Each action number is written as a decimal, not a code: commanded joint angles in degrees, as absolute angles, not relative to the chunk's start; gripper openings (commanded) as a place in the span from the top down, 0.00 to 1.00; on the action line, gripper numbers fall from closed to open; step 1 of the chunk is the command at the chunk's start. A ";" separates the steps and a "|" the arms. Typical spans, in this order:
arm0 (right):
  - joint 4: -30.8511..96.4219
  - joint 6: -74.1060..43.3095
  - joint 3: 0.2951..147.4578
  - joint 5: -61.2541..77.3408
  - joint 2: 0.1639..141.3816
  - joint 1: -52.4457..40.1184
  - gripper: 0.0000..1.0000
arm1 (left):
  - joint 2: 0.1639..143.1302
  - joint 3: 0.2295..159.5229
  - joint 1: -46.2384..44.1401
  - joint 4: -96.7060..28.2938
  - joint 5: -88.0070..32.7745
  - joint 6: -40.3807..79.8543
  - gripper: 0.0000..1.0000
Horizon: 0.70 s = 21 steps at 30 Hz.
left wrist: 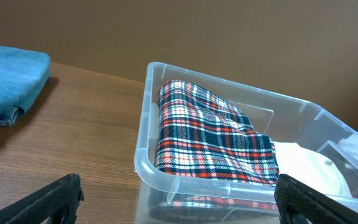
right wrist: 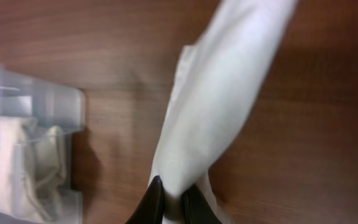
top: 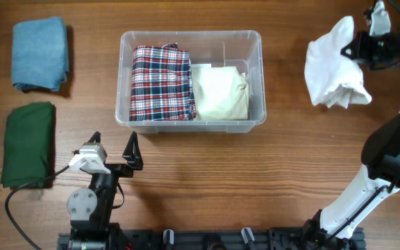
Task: Pack container
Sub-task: 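Grasp the white cloth edge and lift it with the right gripper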
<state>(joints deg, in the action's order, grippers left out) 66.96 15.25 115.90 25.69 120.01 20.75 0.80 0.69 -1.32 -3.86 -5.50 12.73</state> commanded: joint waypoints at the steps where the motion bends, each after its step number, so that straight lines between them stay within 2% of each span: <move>1: 68.47 13.30 121.73 23.64 118.50 19.07 0.96 | 0.43 0.34 -0.89 -3.92 -5.74 12.43 0.00; 13: 69.45 11.57 123.00 24.64 113.80 18.04 0.96 | 0.43 0.34 -0.89 -3.92 -5.74 12.43 0.00; 21: 65.43 3.18 123.02 36.88 106.24 15.18 0.96 | 0.43 0.34 -0.89 -3.92 -5.74 12.40 0.00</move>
<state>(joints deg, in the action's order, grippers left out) 67.66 8.60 121.30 27.53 111.79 17.37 0.80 0.69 -1.32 -3.86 -5.50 12.73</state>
